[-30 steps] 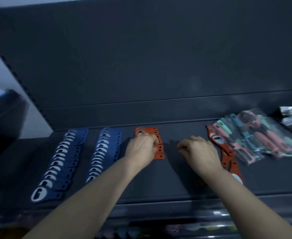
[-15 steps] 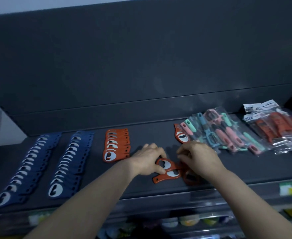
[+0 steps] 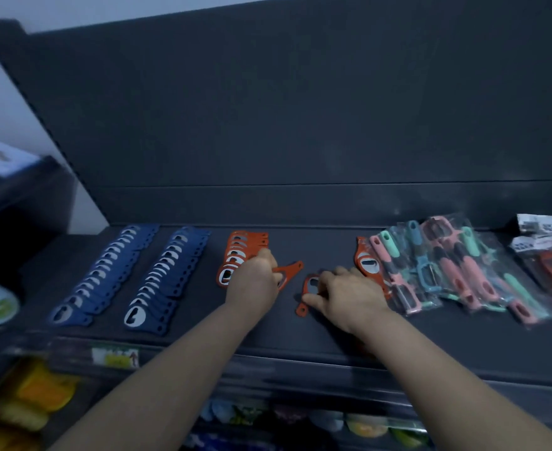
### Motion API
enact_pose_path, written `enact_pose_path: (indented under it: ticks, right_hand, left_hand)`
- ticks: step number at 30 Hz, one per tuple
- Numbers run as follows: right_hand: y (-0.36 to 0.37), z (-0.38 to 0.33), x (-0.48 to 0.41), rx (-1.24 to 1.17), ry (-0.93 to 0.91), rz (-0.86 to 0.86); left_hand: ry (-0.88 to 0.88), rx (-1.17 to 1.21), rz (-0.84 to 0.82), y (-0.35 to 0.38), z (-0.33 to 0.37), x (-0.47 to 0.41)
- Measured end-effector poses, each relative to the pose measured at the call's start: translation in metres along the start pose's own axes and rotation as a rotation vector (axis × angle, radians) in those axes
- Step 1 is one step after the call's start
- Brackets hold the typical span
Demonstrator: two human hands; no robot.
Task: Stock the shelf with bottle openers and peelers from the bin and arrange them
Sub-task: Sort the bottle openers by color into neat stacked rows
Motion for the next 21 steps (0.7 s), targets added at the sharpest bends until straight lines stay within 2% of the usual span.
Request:
enact_pose_path:
  ticks: [3, 5, 8, 12, 15, 21]
  right_hand:
    - [0.005, -0.008, -0.011, -0.044, 0.032, 0.062]
    - [0.006, -0.005, -0.016, -0.190, 0.075, 0.085]
    - [0.006, 0.000, -0.020, -0.351, 0.145, 0.035]
    - [0.009, -0.007, -0.022, -0.269, 0.249, 0.008]
    - [0.010, -0.008, -0.032, -0.348, 0.266, -0.020]
    - [0.004, -0.005, -0.036, -0.308, 0.245, -0.159]
  left_hand:
    - [-0.058, 0.041, 0.003, -0.007, -0.010, 0.002]
    - [-0.081, 0.033, 0.026, -0.012, -0.019, 0.004]
    - [-0.108, 0.059, 0.054, -0.020, -0.033, 0.005]
    - [-0.115, 0.071, 0.070, -0.027, -0.044, 0.002]
    - [-0.094, 0.107, 0.058, -0.034, -0.046, -0.003]
    - [-0.056, 0.052, -0.170, -0.046, -0.068, -0.013]
Point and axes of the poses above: each hand's wrist, its own x-axis away from the middle knuckle, its own y-axis out of the palm, z = x × y, the point moved 5 cm from there along -x, towards the middle knuckle, and after that the axes turned 8 degrees about -z, right-handed, at the moved point
